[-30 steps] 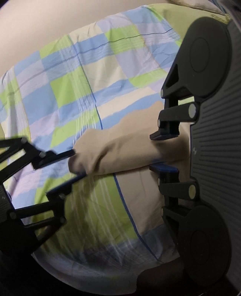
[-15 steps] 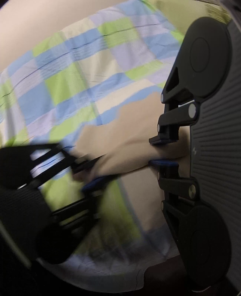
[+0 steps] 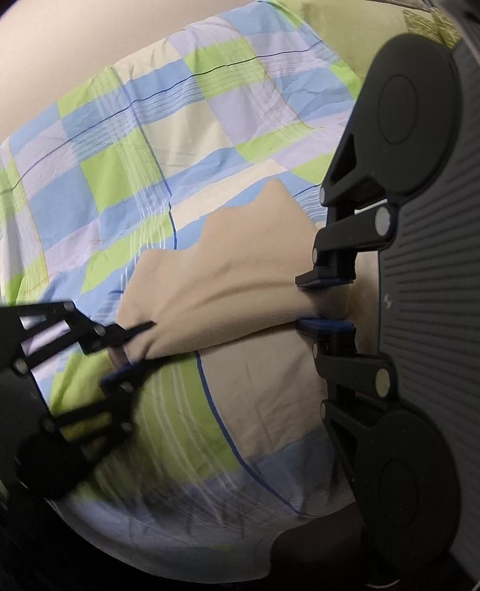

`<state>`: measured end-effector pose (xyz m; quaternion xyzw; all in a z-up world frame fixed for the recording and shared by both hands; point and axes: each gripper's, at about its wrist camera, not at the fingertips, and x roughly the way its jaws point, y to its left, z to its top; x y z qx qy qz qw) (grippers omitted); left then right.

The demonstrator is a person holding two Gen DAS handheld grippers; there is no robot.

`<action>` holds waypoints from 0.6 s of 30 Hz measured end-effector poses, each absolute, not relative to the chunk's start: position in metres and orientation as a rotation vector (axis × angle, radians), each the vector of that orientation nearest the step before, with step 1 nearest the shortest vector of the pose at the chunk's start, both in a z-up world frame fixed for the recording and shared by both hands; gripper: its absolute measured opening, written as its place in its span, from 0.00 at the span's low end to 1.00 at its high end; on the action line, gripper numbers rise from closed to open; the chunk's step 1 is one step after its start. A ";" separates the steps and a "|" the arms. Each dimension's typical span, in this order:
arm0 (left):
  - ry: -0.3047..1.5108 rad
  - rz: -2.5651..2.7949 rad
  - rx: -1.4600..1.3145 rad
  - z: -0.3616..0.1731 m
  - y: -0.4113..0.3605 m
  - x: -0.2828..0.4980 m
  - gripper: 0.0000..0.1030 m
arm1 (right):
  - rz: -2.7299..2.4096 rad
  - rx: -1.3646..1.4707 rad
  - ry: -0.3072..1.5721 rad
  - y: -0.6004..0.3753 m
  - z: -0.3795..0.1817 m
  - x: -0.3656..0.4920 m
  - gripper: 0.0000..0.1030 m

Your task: Fold clothes

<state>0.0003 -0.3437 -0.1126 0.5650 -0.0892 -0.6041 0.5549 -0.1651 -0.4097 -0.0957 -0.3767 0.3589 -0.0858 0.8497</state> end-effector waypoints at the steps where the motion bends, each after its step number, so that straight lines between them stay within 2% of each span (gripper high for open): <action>1: -0.181 -1.432 1.308 -0.110 -0.339 -0.002 0.21 | -0.183 -0.786 0.757 -0.410 -0.095 -0.165 0.15; 4: -0.094 -1.454 1.221 -0.096 -0.329 0.002 0.29 | -0.188 -0.752 0.759 -0.411 -0.089 -0.168 0.16; 10: -0.028 -1.435 1.023 -0.052 -0.306 0.018 0.30 | -0.221 -0.409 0.612 -0.435 -0.042 -0.195 0.15; 12: -0.032 -1.419 0.934 -0.036 -0.311 0.021 0.34 | -0.253 -0.326 0.536 -0.449 -0.029 -0.200 0.16; 13: -0.031 -1.416 0.918 -0.034 -0.320 0.021 0.40 | -0.252 -0.252 0.513 -0.460 -0.025 -0.196 0.16; 16: 0.008 -1.405 0.899 -0.036 -0.348 0.025 0.40 | -0.238 -0.133 0.477 -0.488 -0.023 -0.173 0.16; 18: 0.104 -1.391 0.876 -0.049 -0.374 0.035 0.40 | -0.224 -0.079 0.488 -0.504 -0.029 -0.154 0.16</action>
